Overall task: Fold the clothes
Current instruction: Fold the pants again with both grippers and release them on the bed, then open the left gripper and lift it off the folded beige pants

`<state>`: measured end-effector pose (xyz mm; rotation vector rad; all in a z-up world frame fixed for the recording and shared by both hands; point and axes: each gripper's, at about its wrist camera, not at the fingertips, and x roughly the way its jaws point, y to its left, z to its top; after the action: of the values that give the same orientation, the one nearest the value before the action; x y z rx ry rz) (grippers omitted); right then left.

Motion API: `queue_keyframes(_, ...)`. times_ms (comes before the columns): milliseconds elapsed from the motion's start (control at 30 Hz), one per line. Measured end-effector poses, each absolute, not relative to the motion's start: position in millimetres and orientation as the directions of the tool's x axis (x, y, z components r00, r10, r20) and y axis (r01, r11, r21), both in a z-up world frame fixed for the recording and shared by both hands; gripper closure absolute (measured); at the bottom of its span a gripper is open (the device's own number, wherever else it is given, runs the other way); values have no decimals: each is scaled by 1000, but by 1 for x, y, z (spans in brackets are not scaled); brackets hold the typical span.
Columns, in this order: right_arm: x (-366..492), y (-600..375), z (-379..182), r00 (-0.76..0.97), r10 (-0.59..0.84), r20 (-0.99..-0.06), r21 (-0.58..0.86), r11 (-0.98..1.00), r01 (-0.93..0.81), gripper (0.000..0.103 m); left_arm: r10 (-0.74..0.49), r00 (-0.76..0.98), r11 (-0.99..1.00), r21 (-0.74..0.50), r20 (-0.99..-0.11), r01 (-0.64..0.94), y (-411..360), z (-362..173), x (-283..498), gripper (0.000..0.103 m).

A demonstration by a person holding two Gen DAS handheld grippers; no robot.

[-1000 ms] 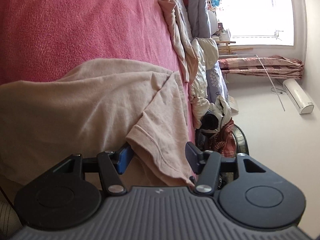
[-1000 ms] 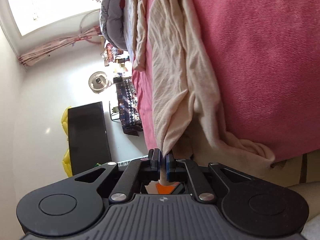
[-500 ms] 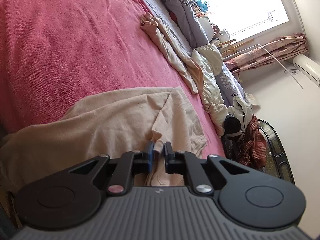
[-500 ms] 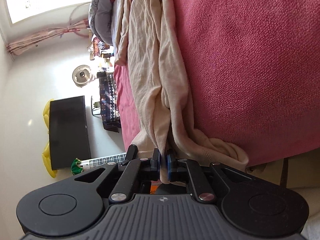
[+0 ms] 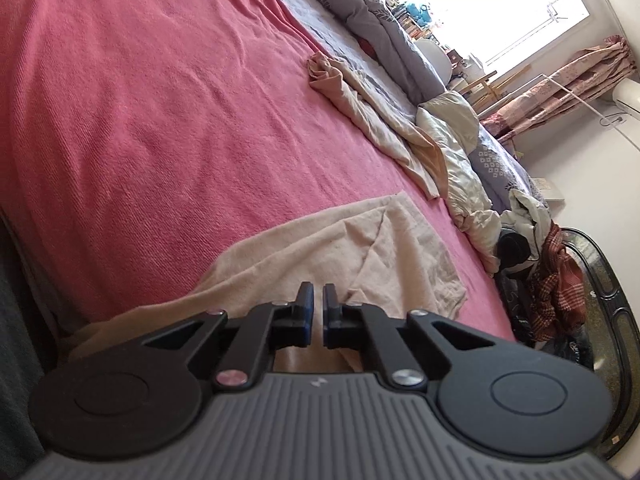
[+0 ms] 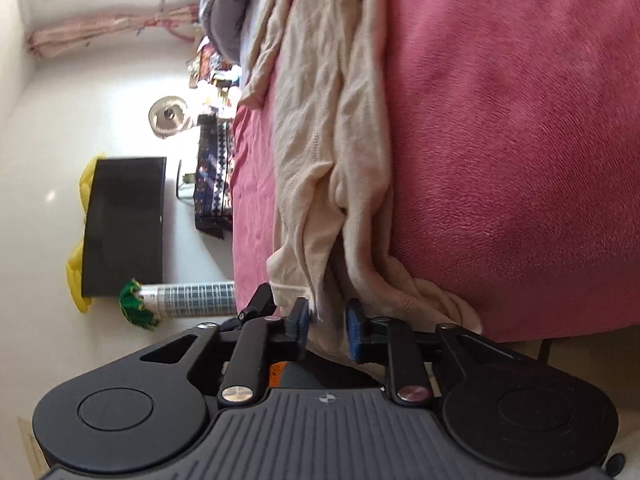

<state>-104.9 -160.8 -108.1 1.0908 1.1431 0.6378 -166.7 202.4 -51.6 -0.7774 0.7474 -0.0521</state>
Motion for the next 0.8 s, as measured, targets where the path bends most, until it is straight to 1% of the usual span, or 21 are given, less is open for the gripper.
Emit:
queue_keyframes(67, -103, -167, -84, 355, 840, -411, 899, 438, 3, 56, -251, 774, 771, -604, -582, -204, 206, -41, -168, 102)
queue_keyframes(100, -100, -175, -75, 397, 821, -412, 889, 457, -22, 55, -244, 786, 792, -585, -568, -177, 205, -35, -167, 102)
queue_keyframes(167, -93, -195, -58, 492, 771, -403, 871, 488, -52, 55, -279, 794, 826, -557, -540, -89, 194, -23, -163, 102)
queue_keyframes(267, -67, -230, -57, 630, 704, -328, 899, 437, -19, 54, -354, 764, 851, -525, -539, 24, 165, -21, -153, 101)
queue_keyframes(333, -46, -246, -67, 680, 660, -319, 909, 416, 22, 54, -365, 722, 870, -491, -588, 40, 147, -32, -147, 101)
queue_keyframes(433, -18, -260, -85, 714, 633, -301, 923, 382, 51, 55, -350, 674, 901, -431, -650, 51, 129, -48, -146, 101)
queue_keyframes(533, 1, -264, -102, 718, 623, -309, 926, 369, 79, 55, -315, 683, 927, -367, -659, 73, 124, -49, -151, 96)
queue_keyframes(633, 9, -263, -109, 714, 633, -299, 927, 369, 60, 55, -315, 677, 926, -371, -665, 66, 128, -51, -150, 95)
queue_keyframes(733, 18, -254, -112, 699, 622, -354, 896, 439, 63, 56, -317, 675, 927, -369, -667, 71, 129, -54, -148, 94)
queue_keyframes(767, 20, -252, -112, 695, 616, -372, 883, 465, 61, 58, -317, 675, 928, -366, -667, 74, 129, -54, -148, 94)
queue_keyframes(800, 18, -250, -112, 692, 606, -391, 867, 494, 57, 62, -316, 675, 929, -363, -667, 76, 129, -54, -148, 93)
